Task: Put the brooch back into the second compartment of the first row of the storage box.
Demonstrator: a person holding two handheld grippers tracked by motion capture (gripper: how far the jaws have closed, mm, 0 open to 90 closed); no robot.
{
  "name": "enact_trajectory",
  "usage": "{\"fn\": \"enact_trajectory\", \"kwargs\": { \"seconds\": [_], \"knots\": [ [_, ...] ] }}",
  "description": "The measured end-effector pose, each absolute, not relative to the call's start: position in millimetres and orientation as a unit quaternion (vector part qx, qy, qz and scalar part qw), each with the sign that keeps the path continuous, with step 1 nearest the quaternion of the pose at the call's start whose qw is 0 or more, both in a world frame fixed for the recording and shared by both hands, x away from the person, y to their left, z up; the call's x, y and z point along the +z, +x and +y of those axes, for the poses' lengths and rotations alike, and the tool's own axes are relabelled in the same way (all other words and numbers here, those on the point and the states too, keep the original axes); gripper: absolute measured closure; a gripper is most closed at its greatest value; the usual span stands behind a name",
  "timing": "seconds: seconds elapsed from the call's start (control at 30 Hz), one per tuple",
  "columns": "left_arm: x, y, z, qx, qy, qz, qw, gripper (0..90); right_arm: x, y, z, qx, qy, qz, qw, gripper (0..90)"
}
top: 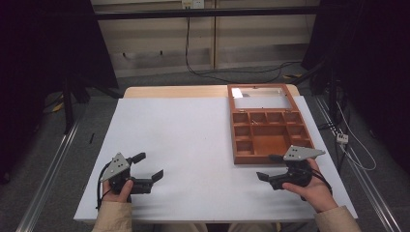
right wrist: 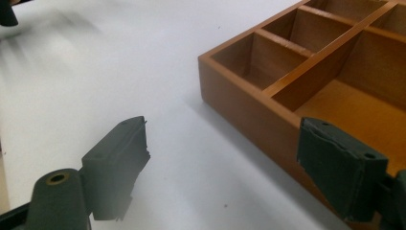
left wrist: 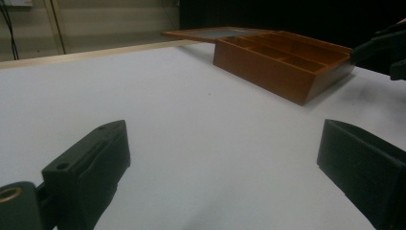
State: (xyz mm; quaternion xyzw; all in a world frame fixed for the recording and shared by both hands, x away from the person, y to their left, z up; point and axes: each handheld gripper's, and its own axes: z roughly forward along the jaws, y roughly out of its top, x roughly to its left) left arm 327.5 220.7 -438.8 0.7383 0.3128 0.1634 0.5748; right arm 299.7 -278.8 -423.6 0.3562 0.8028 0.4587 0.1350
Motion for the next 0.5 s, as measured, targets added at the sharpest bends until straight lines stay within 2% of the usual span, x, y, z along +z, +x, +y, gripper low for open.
{"fn": "enact_trajectory", "kwargs": {
  "seconds": [0.5],
  "knots": [
    [-438, 327, 222, 0.165, 0.738, 0.313, 0.575, 4.0, -441, 291, -285, 0.455, 0.367, 0.802, 0.126, 17.5]
  ]
}}
